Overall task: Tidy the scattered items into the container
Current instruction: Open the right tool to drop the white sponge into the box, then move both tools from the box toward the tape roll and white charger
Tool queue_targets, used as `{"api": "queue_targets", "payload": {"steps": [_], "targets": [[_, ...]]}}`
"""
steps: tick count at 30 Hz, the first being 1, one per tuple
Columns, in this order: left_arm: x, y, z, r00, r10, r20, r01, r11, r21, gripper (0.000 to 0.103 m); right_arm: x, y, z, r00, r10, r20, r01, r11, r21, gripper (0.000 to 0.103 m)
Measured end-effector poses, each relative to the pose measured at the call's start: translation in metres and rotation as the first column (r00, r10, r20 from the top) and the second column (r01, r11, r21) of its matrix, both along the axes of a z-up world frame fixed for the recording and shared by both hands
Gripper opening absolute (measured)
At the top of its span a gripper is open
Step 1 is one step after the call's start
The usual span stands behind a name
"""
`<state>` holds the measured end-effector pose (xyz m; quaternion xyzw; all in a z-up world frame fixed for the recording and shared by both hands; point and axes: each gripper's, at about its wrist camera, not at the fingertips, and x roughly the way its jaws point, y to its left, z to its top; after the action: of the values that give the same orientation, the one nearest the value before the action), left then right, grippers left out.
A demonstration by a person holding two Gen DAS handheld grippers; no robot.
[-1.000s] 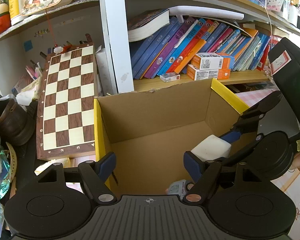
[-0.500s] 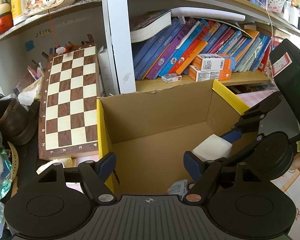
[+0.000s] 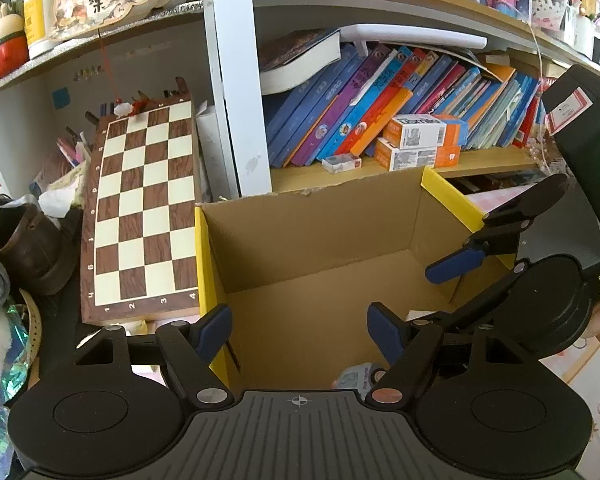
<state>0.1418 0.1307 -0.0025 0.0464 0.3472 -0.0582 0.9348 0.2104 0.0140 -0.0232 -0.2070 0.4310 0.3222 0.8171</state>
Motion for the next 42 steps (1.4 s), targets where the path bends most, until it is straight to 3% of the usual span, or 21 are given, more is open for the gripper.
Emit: {"api": "queue_targets", "payload": {"steps": [16, 27, 42], "targets": [[-0.02, -0.002, 0.02, 0.999, 0.01, 0.051, -0.011, 1.0, 0.023, 0.085, -0.024, -0.011, 0.024, 0.997, -0.037, 0.061, 0.035, 0.999, 0.022, 0.062], [-0.045, -0.009, 0.038, 0.996, 0.022, 0.09, -0.025, 0.999, 0.039, 0.089, -0.055, -0.043, 0.05, 0.988, -0.119, 0.1, 0.109, 0.989, 0.103, 0.085], [-0.07, -0.026, 0.044, 0.997, -0.018, 0.076, 0.015, 0.999, 0.038, 0.089, -0.092, -0.083, 0.066, 0.97, -0.218, 0.112, 0.197, 0.965, 0.171, 0.088]]}}
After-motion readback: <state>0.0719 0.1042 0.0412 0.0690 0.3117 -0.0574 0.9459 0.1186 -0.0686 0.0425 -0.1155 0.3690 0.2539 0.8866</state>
